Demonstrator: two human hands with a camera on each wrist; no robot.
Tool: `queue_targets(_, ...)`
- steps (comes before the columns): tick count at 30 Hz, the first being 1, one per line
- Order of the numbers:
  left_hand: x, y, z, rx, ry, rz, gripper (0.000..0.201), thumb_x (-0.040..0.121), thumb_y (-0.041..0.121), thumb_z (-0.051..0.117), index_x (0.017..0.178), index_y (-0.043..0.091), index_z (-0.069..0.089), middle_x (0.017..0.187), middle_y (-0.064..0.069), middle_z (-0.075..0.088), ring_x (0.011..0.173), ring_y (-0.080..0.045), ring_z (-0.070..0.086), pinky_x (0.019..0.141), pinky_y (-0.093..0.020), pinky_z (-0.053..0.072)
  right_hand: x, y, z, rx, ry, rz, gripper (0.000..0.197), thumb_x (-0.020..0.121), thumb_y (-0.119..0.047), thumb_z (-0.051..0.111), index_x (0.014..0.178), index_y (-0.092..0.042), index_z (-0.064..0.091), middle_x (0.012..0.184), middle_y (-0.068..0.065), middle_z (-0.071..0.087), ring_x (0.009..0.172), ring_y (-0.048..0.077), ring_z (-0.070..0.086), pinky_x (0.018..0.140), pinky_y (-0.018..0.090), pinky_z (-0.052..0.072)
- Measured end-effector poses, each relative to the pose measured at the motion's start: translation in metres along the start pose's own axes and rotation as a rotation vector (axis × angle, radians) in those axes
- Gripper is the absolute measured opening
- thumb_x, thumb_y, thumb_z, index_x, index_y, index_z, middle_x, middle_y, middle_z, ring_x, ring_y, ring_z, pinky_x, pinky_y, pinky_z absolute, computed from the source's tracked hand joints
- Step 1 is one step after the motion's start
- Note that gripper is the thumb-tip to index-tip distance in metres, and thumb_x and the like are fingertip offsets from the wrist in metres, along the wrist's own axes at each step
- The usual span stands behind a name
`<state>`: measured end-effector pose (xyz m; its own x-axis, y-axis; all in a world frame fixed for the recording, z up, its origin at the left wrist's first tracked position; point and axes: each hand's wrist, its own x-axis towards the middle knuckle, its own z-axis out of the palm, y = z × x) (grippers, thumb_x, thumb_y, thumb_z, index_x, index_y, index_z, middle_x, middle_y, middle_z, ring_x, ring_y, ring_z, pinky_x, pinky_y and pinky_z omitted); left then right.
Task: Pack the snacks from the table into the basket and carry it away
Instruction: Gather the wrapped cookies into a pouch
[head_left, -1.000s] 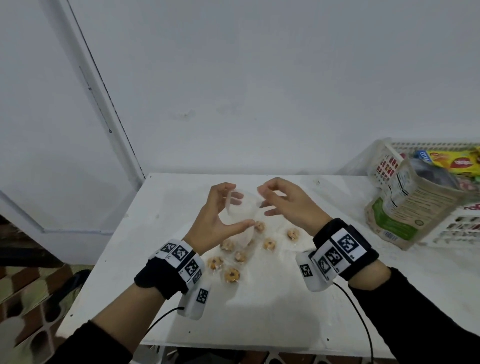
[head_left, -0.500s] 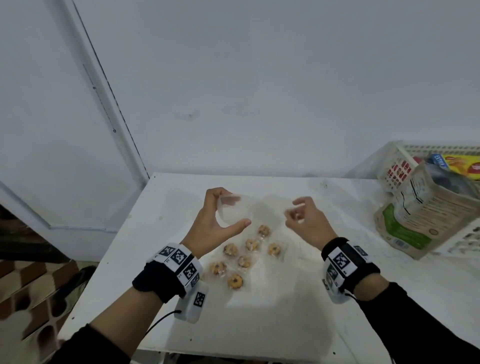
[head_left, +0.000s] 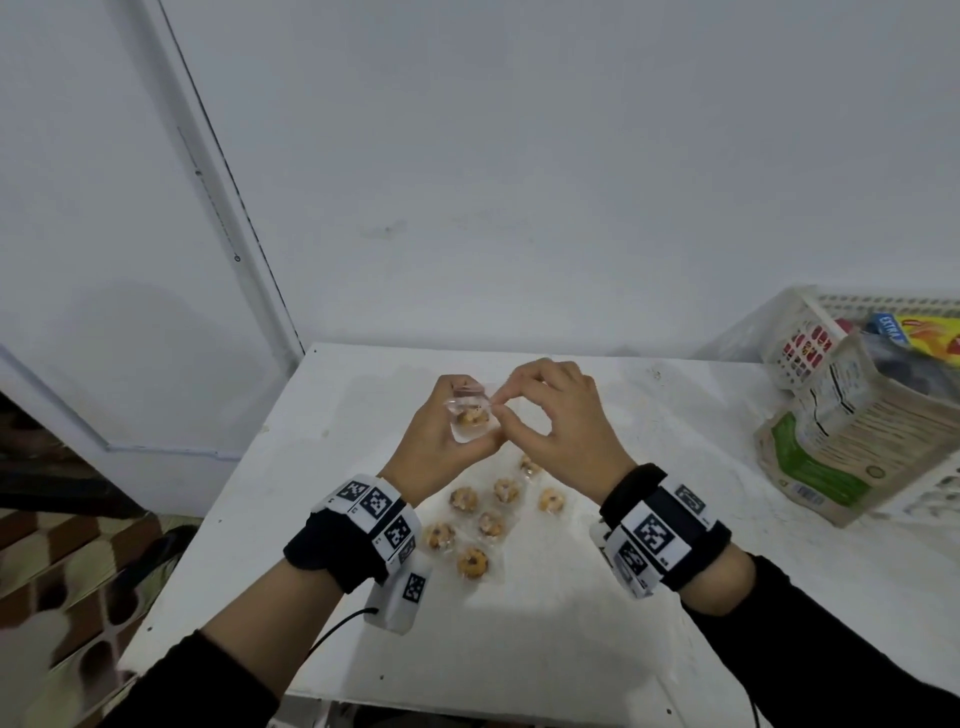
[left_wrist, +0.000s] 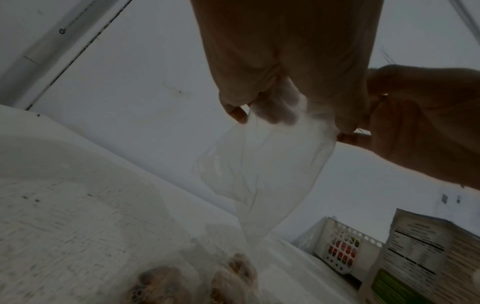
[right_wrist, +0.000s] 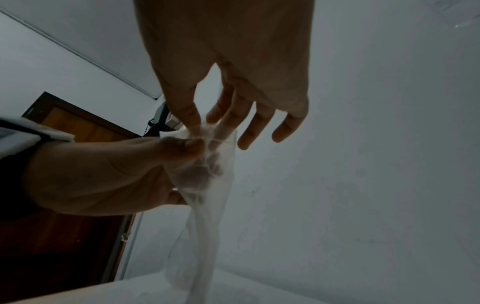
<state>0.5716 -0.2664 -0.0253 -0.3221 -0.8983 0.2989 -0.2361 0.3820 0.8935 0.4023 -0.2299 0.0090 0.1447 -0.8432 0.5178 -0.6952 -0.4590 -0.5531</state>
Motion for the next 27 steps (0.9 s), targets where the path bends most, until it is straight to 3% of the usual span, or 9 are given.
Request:
queue_targets(4,-0.004,-0.006,-0.004,0.070,0.011,0.011,0.050,0.075,0.032,0.080,0.110,0.021,0.046,0.103,0.007,0.058,0.099,-0.009,0.056,0.084,-0.016,0.043,-0.004,0.004,-0.002,-0.007,0.030,-0.009,0.027,0.089,-0.043,0.046,0.108,-0.040,0.065,0.109,-0.017,0.049,0.106,0.007,0.041,0.092,0.029,0.030)
queue_targets(9,-0.005,-0.004,-0.002,0.084,-0.015,0.030,0.048,0.074,0.033,0.075,0.110,0.019,0.046,0.101,0.005,0.058,0.088,-0.005,0.052,0.079,-0.013,0.041,-0.012,0.005,0.009,-0.108,-0.185,-0.031,0.042,0.091,-0.047,0.029,0.106,-0.041,0.068,0.142,-0.016,0.037,0.132,0.010,0.022,0.108,0.030,0.018)
queue_targets(12,-0.005,-0.004,-0.003,0.118,0.017,0.045,0.048,0.076,0.031,0.079,0.109,0.018,0.046,0.099,0.006,0.058,0.087,-0.004,0.051,0.079,-0.011,0.039,-0.011,0.013,0.006,0.146,-0.033,0.081,0.027,0.094,-0.035,0.041,0.108,-0.035,0.064,0.134,-0.016,0.043,0.127,0.004,0.031,0.104,0.016,0.023)
queue_targets(14,-0.007,-0.007,-0.006,0.126,0.034,0.035,0.053,0.073,0.043,0.078,0.109,0.021,0.046,0.101,0.009,0.060,0.091,-0.005,0.053,0.080,-0.014,0.040,-0.015,0.030,0.005,0.244,0.030,0.253,0.017,0.094,-0.023,0.050,0.107,-0.027,0.059,0.120,-0.010,0.052,0.115,0.009,0.047,0.092,0.017,0.036)
queue_targets(15,-0.008,-0.009,-0.008,0.134,0.039,0.023,0.055,0.072,0.047,0.078,0.109,0.023,0.046,0.104,0.011,0.060,0.094,-0.005,0.055,0.081,-0.015,0.041,-0.020,0.041,0.005,0.168,-0.071,0.357,0.018,0.093,-0.021,0.052,0.111,-0.024,0.056,0.117,-0.005,0.054,0.111,0.014,0.051,0.089,0.021,0.039)
queue_targets(18,-0.011,-0.012,-0.012,0.133,0.041,-0.012,0.056,0.072,0.044,0.078,0.112,0.022,0.046,0.110,0.012,0.061,0.102,-0.003,0.057,0.085,-0.017,0.042,-0.040,0.072,0.019,-0.305,-0.642,0.569,0.044,0.094,-0.037,0.052,0.133,-0.017,0.049,0.131,0.006,0.048,0.125,0.026,0.044,0.099,0.034,0.040)
queue_targets(20,-0.012,-0.011,-0.013,0.092,0.029,-0.020,0.055,0.073,0.043,0.078,0.112,0.020,0.047,0.109,0.011,0.062,0.103,-0.004,0.059,0.089,-0.020,0.043,-0.051,0.078,0.028,-0.448,-0.734,0.587,0.047,0.092,-0.043,0.051,0.131,-0.017,0.052,0.130,0.007,0.047,0.125,0.027,0.042,0.097,0.035,0.041)
queue_targets(24,-0.013,-0.012,-0.012,0.085,0.015,-0.012,0.053,0.073,0.044,0.078,0.109,0.021,0.047,0.102,0.009,0.061,0.095,-0.010,0.060,0.086,-0.025,0.046,-0.055,0.078,0.032,-0.331,-0.601,0.595,0.029,0.089,-0.033,0.060,0.112,-0.016,0.053,0.115,0.005,0.054,0.107,0.022,0.050,0.087,0.030,0.045)
queue_targets(27,-0.014,-0.014,-0.012,0.091,0.025,0.000,0.057,0.070,0.050,0.077,0.109,0.023,0.046,0.100,0.011,0.059,0.091,-0.011,0.058,0.084,-0.024,0.046,-0.042,0.061,0.016,0.083,-0.212,0.573,0.029,0.086,-0.026,0.068,0.104,-0.018,0.047,0.098,-0.003,0.059,0.083,0.015,0.059,0.071,0.020,0.047)
